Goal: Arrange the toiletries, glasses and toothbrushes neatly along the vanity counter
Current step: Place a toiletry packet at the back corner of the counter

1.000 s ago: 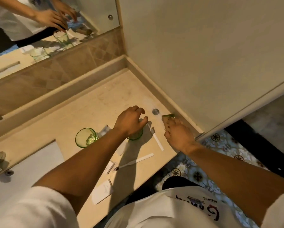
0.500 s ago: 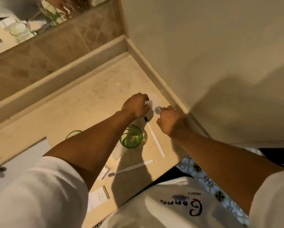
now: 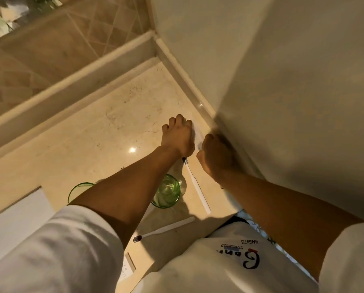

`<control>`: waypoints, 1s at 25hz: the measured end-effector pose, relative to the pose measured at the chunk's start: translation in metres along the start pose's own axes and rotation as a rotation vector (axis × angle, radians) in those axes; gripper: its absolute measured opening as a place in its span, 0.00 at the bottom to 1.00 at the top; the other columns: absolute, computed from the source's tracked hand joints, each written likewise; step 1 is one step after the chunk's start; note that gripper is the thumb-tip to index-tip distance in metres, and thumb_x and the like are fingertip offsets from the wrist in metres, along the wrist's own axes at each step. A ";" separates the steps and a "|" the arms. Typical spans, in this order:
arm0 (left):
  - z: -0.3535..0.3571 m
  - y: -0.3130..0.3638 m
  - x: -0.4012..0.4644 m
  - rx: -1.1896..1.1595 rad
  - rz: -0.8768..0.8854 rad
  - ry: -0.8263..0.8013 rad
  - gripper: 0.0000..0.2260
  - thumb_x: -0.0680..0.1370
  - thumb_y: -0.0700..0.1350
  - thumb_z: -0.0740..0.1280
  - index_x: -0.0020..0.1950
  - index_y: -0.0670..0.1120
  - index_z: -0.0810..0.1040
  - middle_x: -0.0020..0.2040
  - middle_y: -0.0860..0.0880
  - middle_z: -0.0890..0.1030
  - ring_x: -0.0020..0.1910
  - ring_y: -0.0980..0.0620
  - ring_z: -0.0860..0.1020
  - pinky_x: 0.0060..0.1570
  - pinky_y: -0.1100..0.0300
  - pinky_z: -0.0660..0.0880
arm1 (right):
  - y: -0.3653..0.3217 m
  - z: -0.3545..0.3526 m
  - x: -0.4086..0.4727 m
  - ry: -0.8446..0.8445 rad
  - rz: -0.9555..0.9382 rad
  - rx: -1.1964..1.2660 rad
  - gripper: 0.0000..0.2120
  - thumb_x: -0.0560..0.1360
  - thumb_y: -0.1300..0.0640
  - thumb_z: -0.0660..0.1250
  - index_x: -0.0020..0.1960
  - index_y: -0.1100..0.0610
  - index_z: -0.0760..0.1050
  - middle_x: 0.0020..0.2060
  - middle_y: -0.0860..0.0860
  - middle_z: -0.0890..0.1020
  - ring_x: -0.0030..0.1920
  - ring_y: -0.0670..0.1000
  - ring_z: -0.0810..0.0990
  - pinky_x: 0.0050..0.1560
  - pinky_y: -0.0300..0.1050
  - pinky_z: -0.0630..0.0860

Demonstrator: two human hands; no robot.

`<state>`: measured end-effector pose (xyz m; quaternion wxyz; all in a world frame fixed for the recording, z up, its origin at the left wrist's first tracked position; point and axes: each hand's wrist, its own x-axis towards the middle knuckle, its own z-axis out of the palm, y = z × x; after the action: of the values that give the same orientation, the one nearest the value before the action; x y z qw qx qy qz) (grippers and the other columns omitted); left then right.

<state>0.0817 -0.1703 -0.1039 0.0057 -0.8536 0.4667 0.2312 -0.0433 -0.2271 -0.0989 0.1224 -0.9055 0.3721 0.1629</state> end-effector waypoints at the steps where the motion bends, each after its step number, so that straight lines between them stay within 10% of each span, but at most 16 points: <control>1: 0.000 -0.001 0.001 -0.023 0.001 0.006 0.26 0.73 0.51 0.69 0.68 0.43 0.70 0.66 0.41 0.69 0.65 0.38 0.68 0.60 0.45 0.70 | -0.003 0.002 0.002 0.010 0.027 -0.010 0.12 0.82 0.56 0.62 0.60 0.63 0.72 0.56 0.61 0.78 0.56 0.62 0.80 0.48 0.52 0.76; 10: -0.019 -0.023 -0.007 -0.617 -0.197 0.198 0.24 0.81 0.55 0.58 0.72 0.43 0.74 0.64 0.38 0.76 0.64 0.39 0.74 0.61 0.50 0.71 | -0.039 -0.013 0.036 0.143 0.037 0.195 0.12 0.81 0.51 0.64 0.57 0.58 0.76 0.53 0.56 0.81 0.51 0.56 0.82 0.45 0.45 0.74; 18: -0.065 -0.061 0.010 -1.132 -0.557 0.380 0.11 0.75 0.43 0.71 0.57 0.45 0.81 0.42 0.49 0.84 0.44 0.47 0.84 0.49 0.54 0.81 | -0.086 -0.030 0.059 0.485 -0.277 0.283 0.08 0.73 0.56 0.73 0.47 0.61 0.80 0.39 0.58 0.81 0.38 0.59 0.80 0.36 0.48 0.76; 25: -0.080 -0.107 0.057 -1.426 -0.717 0.407 0.07 0.72 0.41 0.77 0.47 0.46 0.82 0.46 0.41 0.86 0.46 0.40 0.85 0.52 0.43 0.83 | -0.081 -0.035 0.077 0.305 0.059 0.705 0.12 0.80 0.50 0.66 0.55 0.59 0.78 0.43 0.51 0.83 0.41 0.47 0.79 0.39 0.29 0.68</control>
<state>0.2243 -0.1729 -0.0777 -0.5491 -0.7747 -0.1012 0.2969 0.0730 -0.2321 -0.0880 0.3648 -0.8107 0.4450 -0.1082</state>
